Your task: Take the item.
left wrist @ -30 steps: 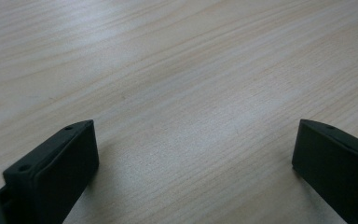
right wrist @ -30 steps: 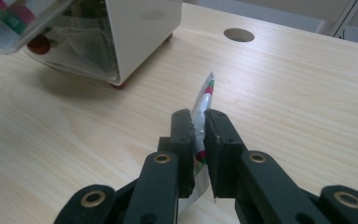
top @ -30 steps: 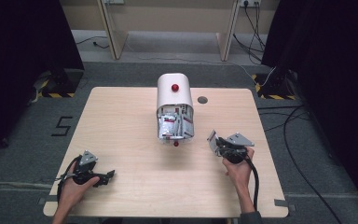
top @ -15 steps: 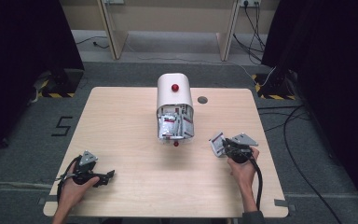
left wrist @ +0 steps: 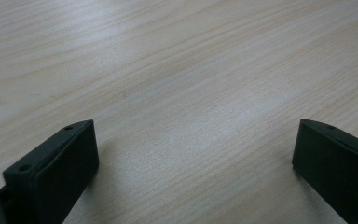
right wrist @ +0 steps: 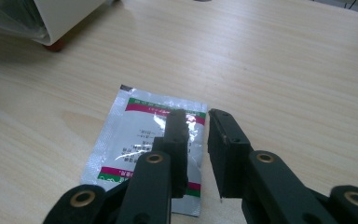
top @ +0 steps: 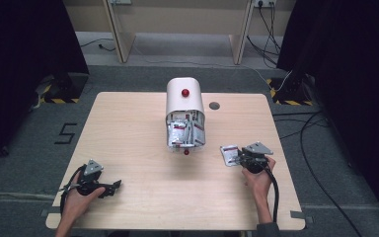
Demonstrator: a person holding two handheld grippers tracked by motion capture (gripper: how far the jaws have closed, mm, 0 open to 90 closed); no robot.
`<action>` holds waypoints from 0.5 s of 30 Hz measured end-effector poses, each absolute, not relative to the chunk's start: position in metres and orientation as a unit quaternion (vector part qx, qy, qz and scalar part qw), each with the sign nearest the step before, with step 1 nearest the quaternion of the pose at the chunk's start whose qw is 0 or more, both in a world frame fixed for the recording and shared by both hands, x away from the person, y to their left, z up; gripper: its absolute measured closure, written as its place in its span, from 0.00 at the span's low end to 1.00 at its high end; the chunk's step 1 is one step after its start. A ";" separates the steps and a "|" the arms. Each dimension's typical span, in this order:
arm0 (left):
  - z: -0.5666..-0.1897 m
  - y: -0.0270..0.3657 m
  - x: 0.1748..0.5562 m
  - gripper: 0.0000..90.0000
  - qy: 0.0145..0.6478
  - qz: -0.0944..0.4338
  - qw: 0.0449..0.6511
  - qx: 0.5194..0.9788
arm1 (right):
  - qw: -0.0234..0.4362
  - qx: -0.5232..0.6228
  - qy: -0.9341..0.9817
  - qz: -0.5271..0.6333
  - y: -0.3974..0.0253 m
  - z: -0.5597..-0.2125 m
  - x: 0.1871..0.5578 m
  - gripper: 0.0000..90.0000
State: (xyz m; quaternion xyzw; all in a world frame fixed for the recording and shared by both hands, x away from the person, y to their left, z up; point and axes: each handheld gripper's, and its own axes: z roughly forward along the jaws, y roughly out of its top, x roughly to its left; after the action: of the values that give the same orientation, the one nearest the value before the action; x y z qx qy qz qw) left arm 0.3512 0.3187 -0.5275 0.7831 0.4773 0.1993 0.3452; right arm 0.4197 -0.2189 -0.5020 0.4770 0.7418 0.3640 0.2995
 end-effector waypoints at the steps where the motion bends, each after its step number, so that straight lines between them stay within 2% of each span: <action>1: -0.528 0.319 0.351 0.00 0.477 0.199 0.345 0.783 | 0.301 0.476 0.741 0.364 -0.219 -0.501 0.420 0.85; 7: -0.528 0.319 0.351 0.00 0.477 0.199 0.345 0.783 | 0.302 0.476 0.732 0.382 -0.222 -0.491 0.415 0.77; 15: -0.528 0.319 0.351 0.00 0.477 0.200 0.345 0.783 | 0.285 0.471 0.729 0.408 -0.223 -0.480 0.406 0.58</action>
State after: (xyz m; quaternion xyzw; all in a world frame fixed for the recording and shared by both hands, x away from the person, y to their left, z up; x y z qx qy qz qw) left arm 0.3511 0.3188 -0.5275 0.7831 0.4773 0.1997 0.3451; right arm 0.4064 -0.2228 -0.4798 0.4707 0.7288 0.4075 0.2850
